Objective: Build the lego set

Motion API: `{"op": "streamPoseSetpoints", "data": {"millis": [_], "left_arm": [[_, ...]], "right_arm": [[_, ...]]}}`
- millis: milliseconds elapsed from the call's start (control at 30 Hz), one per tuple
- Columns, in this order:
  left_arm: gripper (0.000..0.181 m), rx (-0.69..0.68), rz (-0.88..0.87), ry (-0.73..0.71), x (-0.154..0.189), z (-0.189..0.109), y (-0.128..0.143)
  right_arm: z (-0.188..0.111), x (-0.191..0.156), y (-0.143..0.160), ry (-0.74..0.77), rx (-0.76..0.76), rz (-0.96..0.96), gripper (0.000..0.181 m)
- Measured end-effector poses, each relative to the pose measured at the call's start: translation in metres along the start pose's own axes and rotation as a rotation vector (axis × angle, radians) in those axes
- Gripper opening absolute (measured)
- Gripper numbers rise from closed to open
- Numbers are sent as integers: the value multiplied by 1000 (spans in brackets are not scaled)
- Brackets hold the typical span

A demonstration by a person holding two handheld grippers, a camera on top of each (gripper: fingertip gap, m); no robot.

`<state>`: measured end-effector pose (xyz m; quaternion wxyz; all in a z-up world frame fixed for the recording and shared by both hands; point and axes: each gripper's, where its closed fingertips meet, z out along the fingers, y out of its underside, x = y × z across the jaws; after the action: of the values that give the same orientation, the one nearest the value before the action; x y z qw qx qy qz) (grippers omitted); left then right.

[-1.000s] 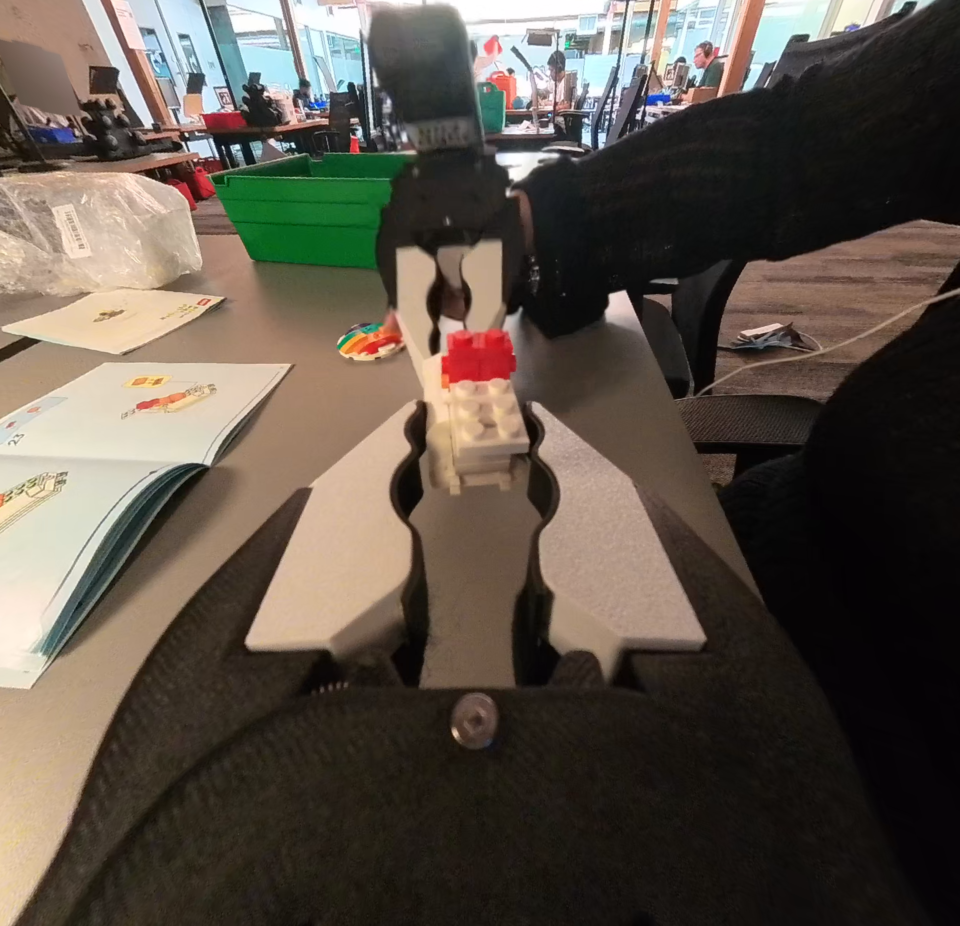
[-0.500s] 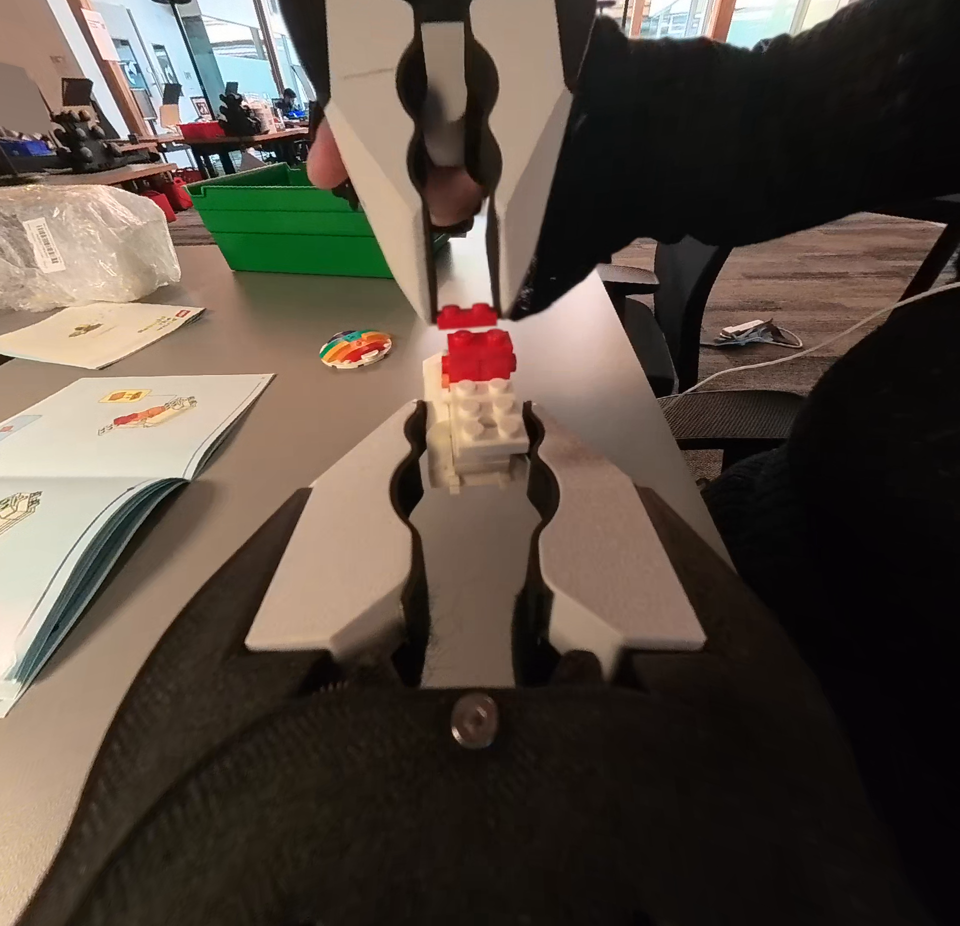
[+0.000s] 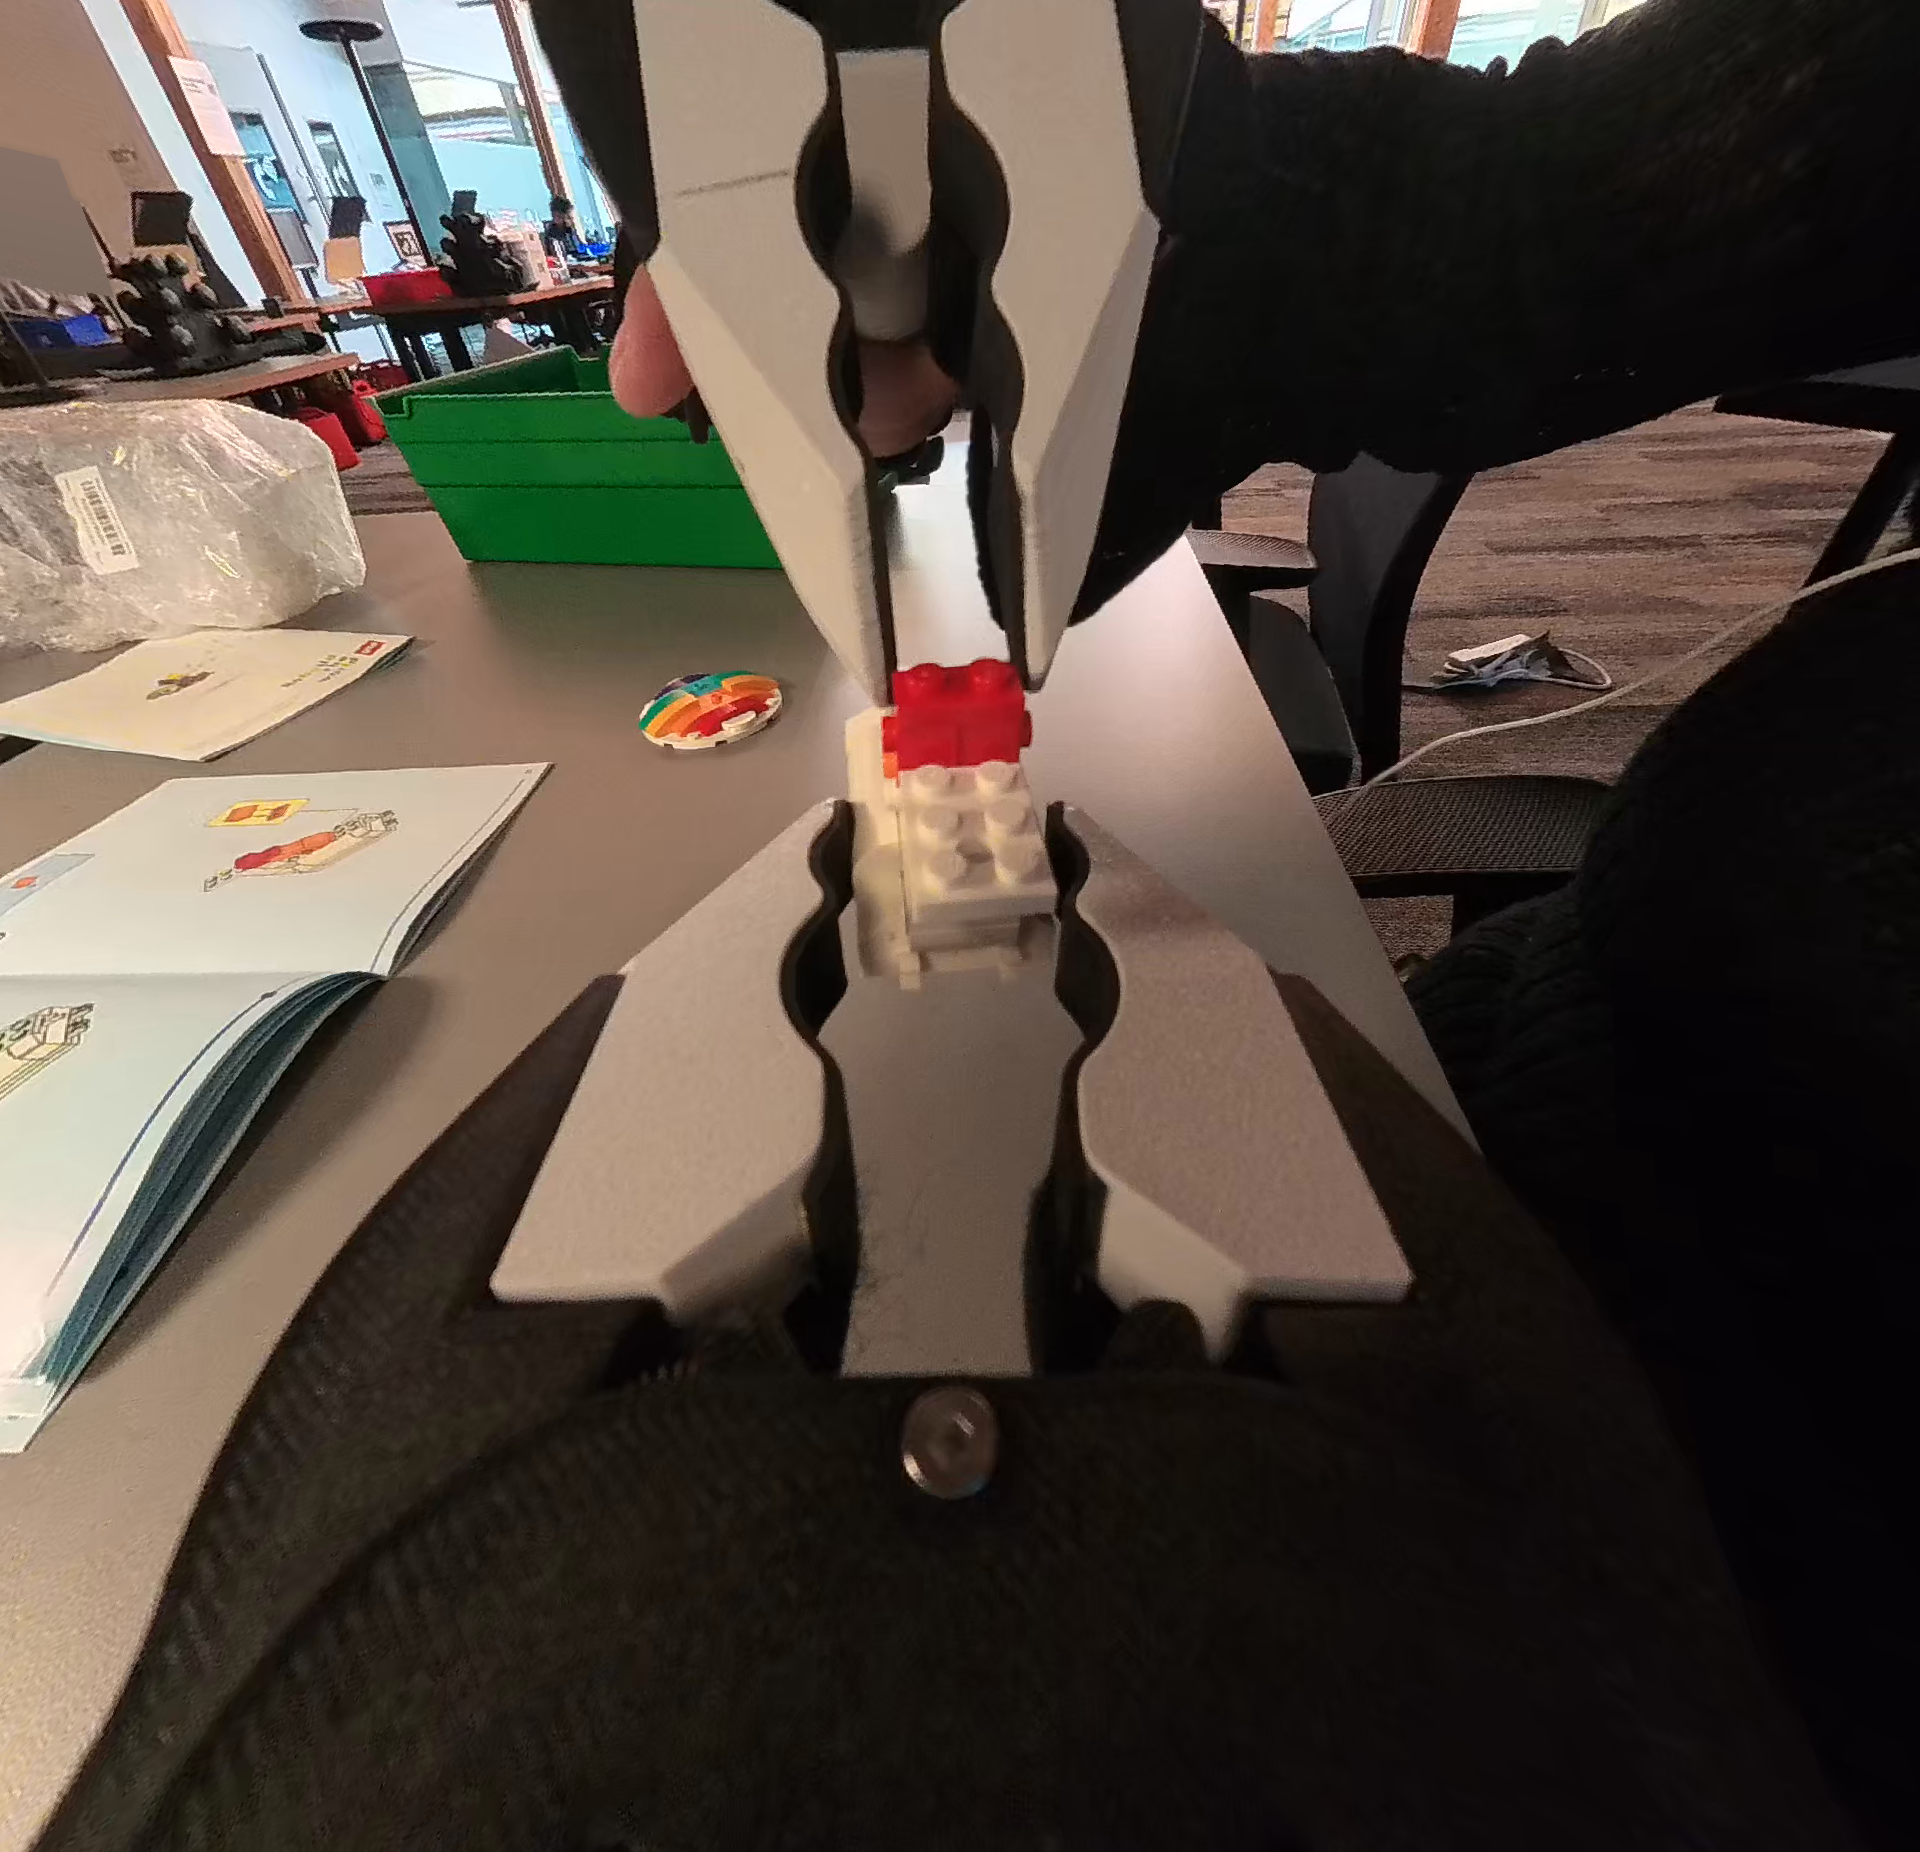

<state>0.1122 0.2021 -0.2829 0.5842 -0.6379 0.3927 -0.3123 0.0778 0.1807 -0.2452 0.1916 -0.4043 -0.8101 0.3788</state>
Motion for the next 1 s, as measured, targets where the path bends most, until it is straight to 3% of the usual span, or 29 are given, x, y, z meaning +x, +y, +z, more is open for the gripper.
{"op": "streamPoseSetpoints", "data": {"millis": [833, 1000], "left_arm": [[36, 3, -3, 7, 2, 0, 0], [36, 19, -43, -3, -3, -2, -3]], "right_arm": [[1, 3, -5, 12, 26, -8, 21], [-7, 8, -9, 114, 72, -88, 50]]}}
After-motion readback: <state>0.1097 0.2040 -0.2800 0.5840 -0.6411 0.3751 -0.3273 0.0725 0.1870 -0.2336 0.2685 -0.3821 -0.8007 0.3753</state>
